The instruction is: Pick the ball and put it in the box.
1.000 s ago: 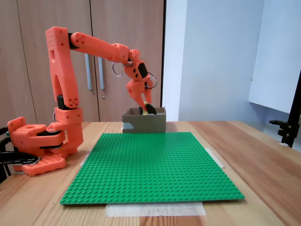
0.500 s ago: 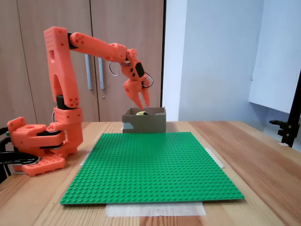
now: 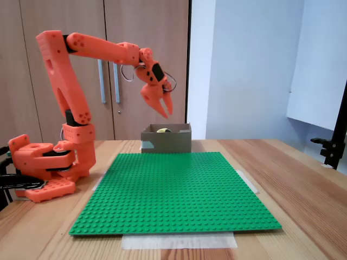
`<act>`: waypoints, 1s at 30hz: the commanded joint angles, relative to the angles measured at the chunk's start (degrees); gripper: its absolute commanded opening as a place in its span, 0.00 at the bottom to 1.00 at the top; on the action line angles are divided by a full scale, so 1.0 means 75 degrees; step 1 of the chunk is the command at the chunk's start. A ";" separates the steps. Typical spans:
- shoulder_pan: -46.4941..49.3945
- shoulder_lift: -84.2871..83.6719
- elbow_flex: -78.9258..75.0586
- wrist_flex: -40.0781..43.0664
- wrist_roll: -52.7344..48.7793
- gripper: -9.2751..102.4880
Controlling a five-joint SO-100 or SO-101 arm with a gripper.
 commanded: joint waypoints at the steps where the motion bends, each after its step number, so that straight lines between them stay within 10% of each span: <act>1: 0.0141 0.0961 0.0117 -0.0176 -0.0105 0.08; 30: 0.4512 0.5145 0.3293 -0.1230 -0.0645 0.08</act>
